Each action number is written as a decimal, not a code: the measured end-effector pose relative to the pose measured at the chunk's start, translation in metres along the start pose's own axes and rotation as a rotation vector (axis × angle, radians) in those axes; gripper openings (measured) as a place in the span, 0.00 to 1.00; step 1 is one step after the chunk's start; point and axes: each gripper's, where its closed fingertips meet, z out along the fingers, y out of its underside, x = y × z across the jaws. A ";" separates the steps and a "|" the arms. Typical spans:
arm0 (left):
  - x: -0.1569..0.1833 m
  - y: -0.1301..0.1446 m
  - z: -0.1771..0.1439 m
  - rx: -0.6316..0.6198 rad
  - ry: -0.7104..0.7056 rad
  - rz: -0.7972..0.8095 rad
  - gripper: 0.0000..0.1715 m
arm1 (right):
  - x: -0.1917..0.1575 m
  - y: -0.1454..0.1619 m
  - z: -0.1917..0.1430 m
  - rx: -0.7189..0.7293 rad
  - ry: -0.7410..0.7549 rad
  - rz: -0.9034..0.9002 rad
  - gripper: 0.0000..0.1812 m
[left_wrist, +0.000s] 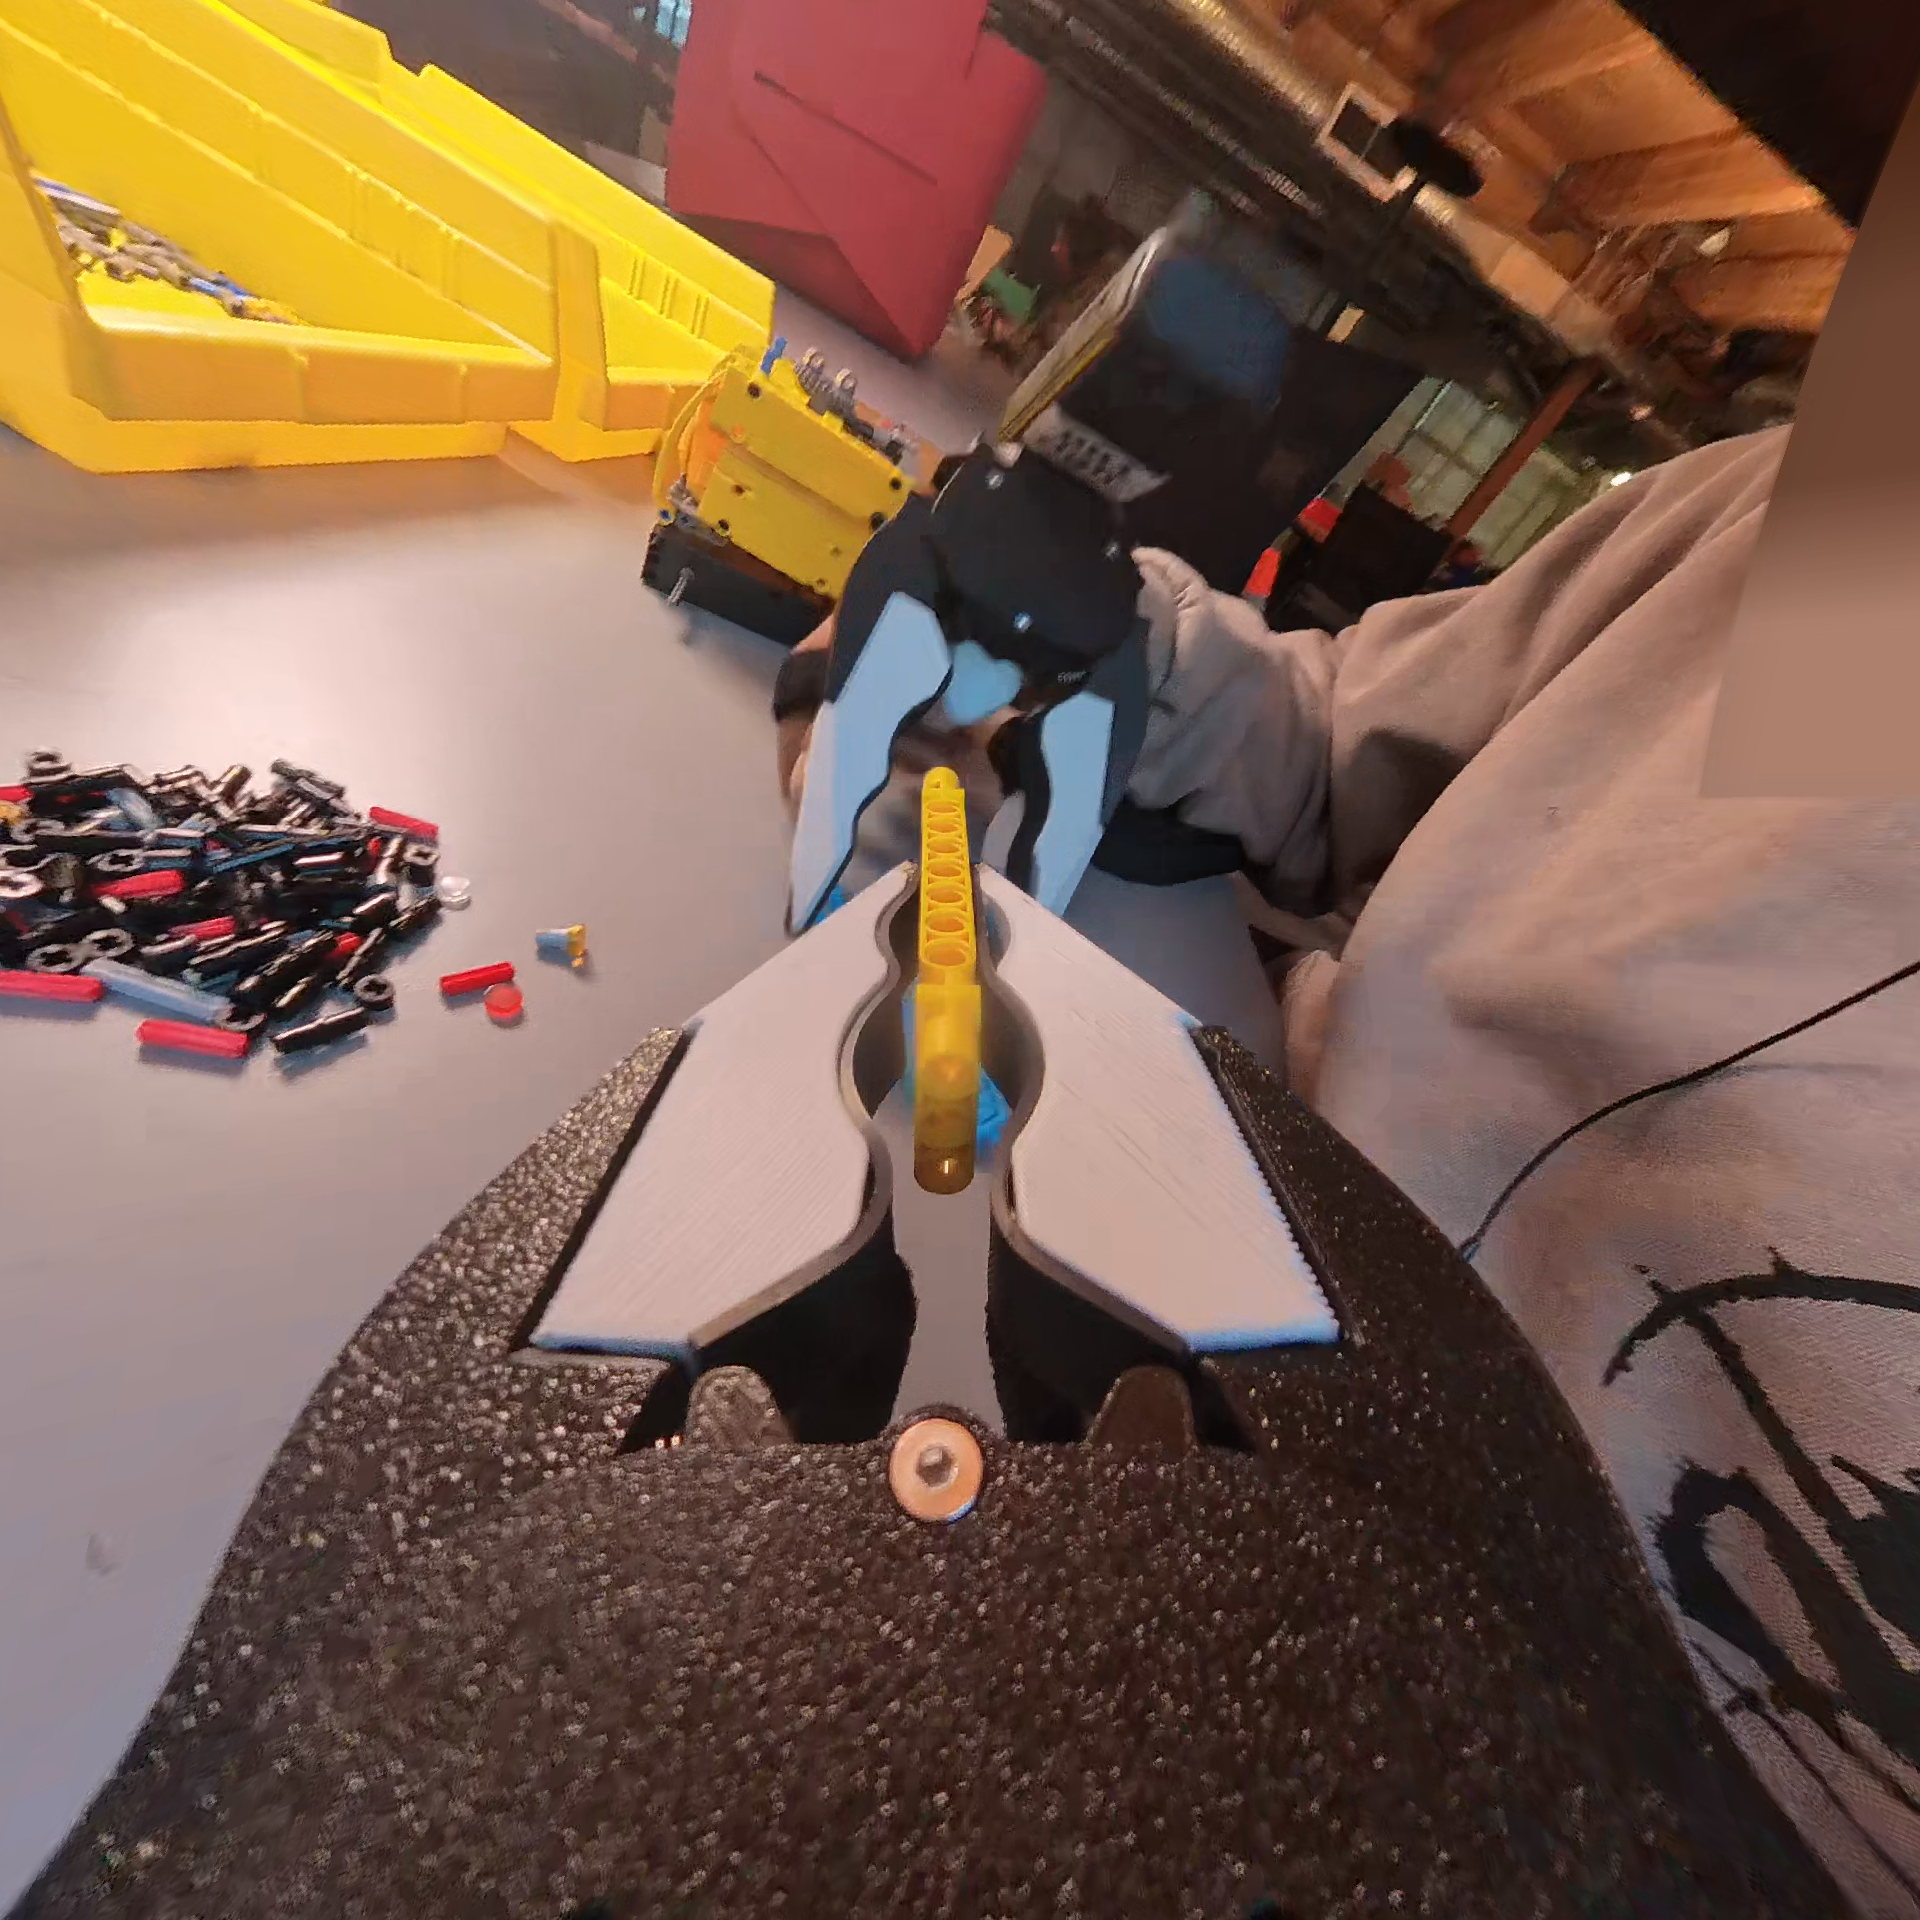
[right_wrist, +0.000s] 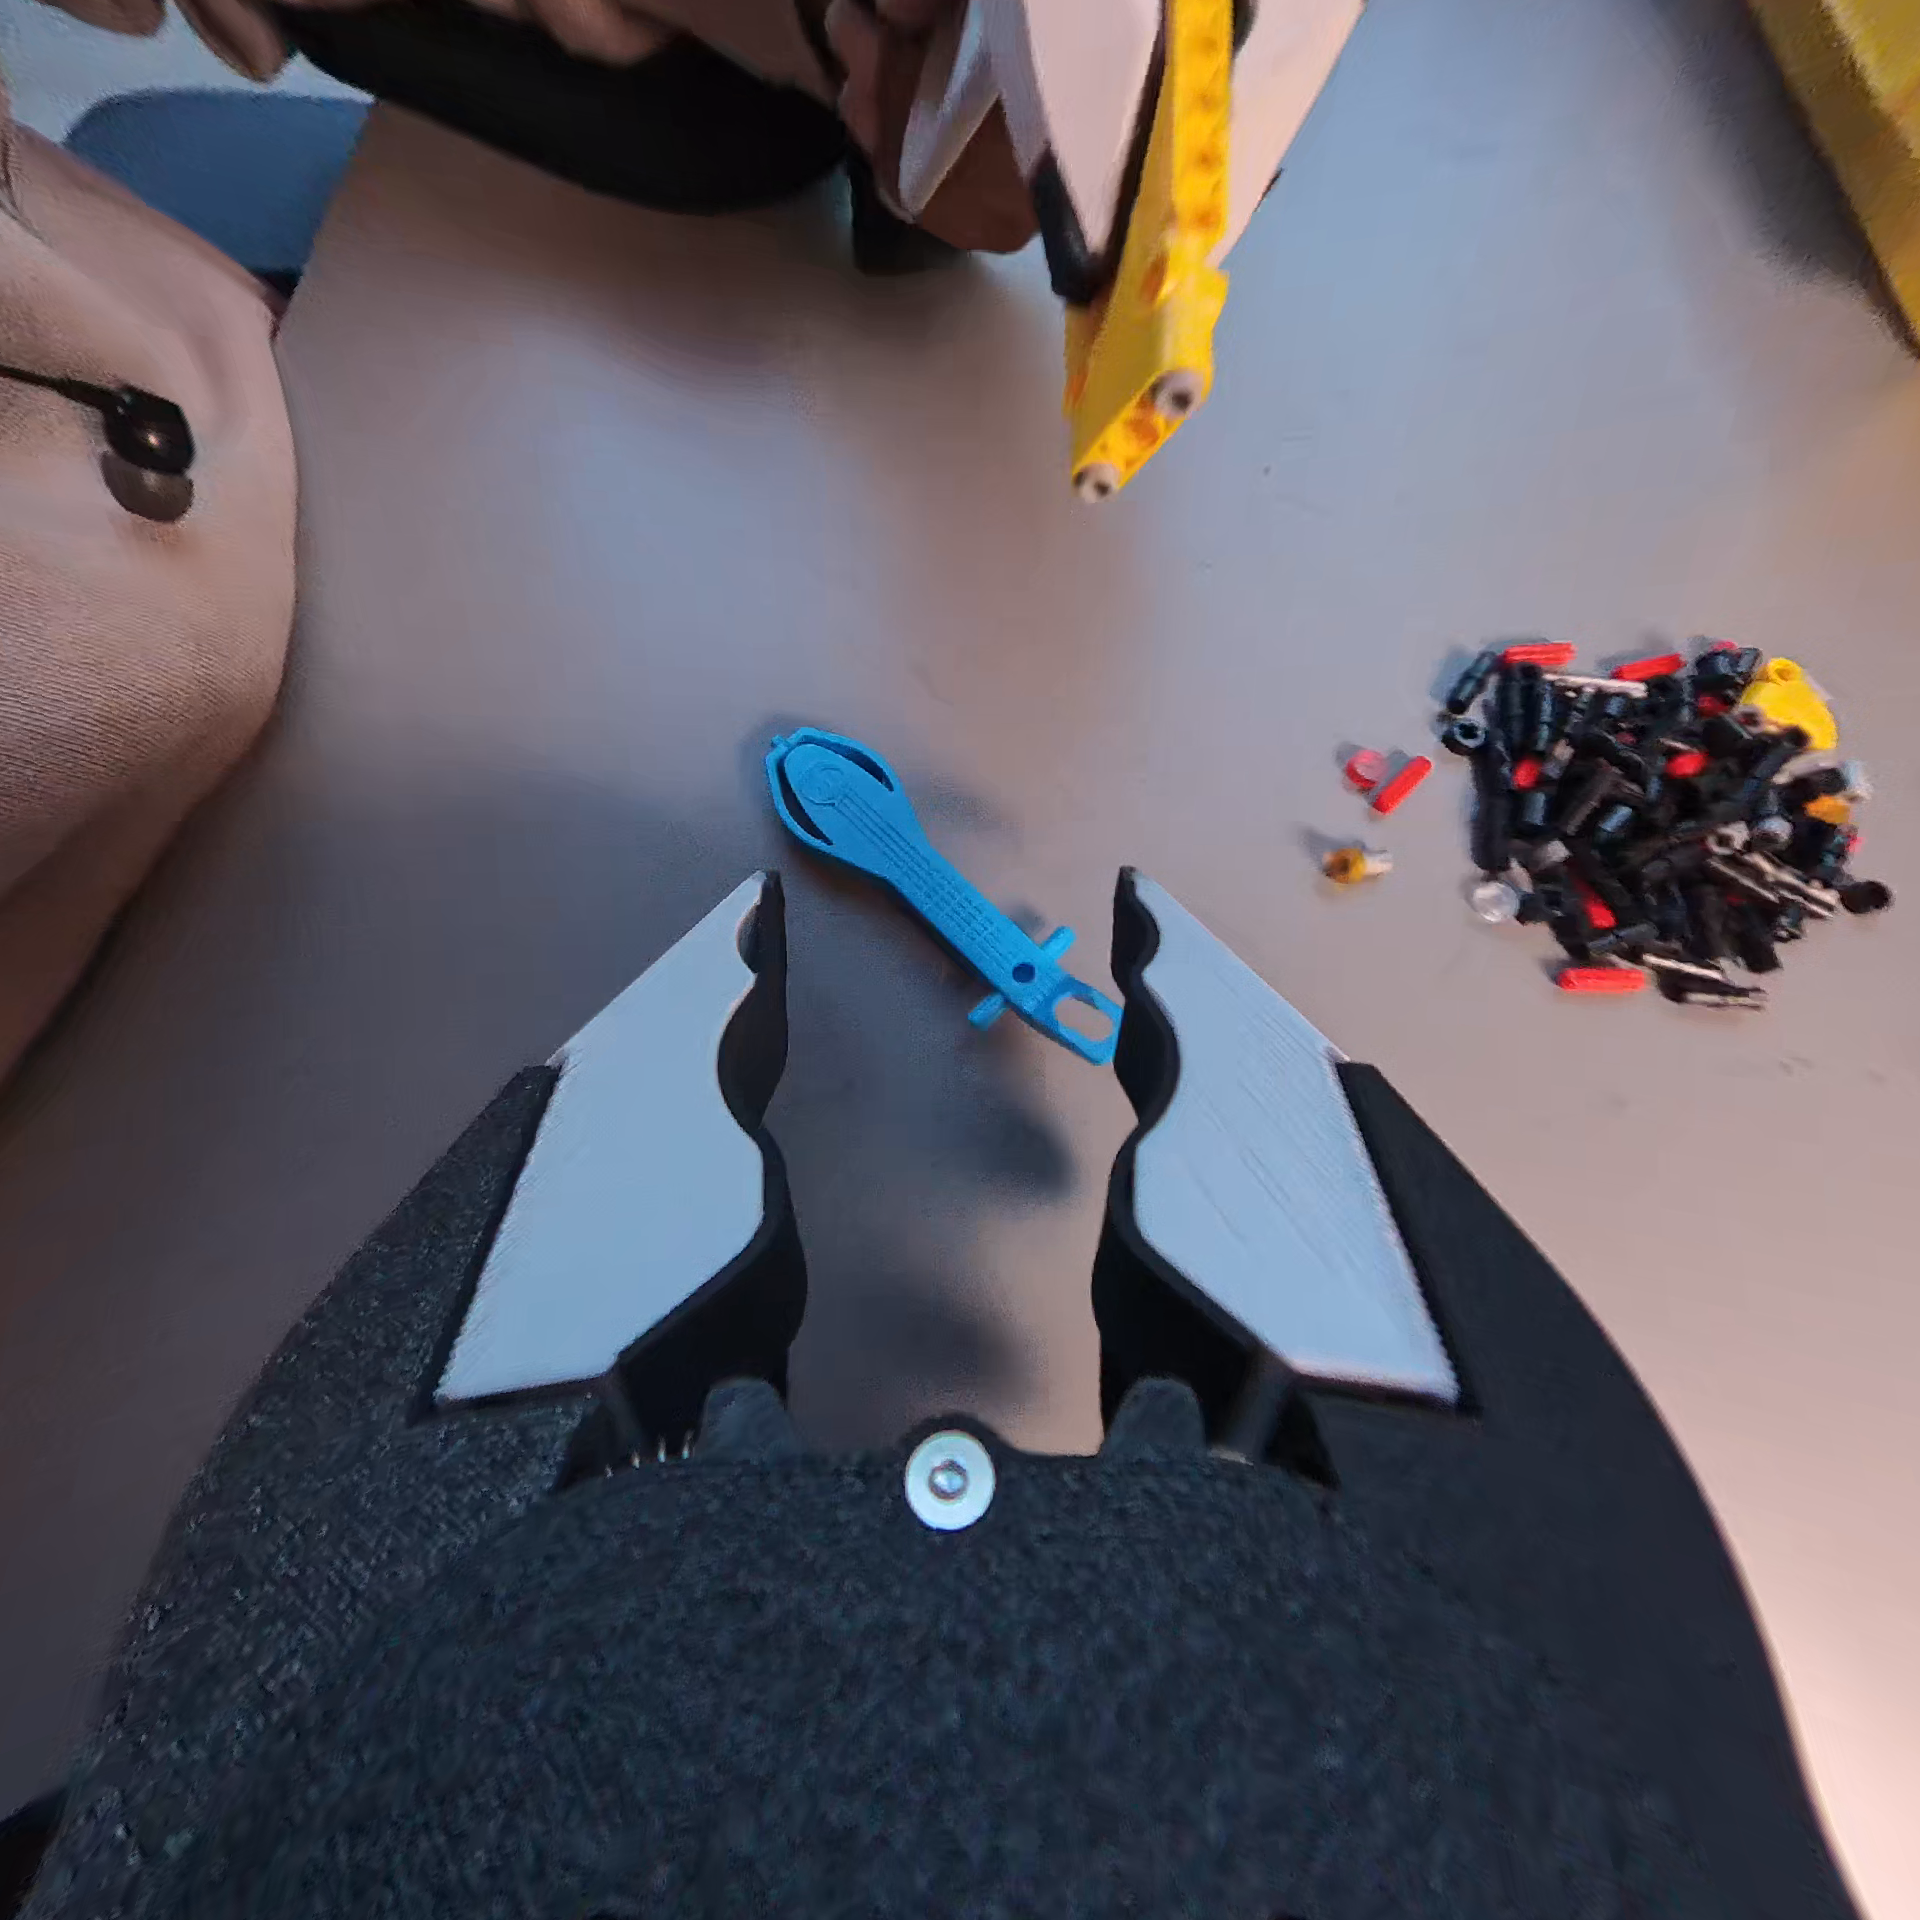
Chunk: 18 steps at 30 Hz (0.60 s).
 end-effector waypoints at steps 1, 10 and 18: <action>0.006 -0.005 -0.001 0.033 0.040 -0.015 0.03 | -0.002 0.000 0.006 -0.010 -0.018 -0.015 0.34; 0.039 -0.038 -0.019 0.250 0.312 -0.130 0.04 | -0.016 -0.003 0.031 -0.146 -0.155 -0.080 0.25; 0.034 -0.039 -0.020 0.245 0.274 -0.120 0.03 | -0.007 -0.003 0.031 -0.152 -0.084 -0.074 0.12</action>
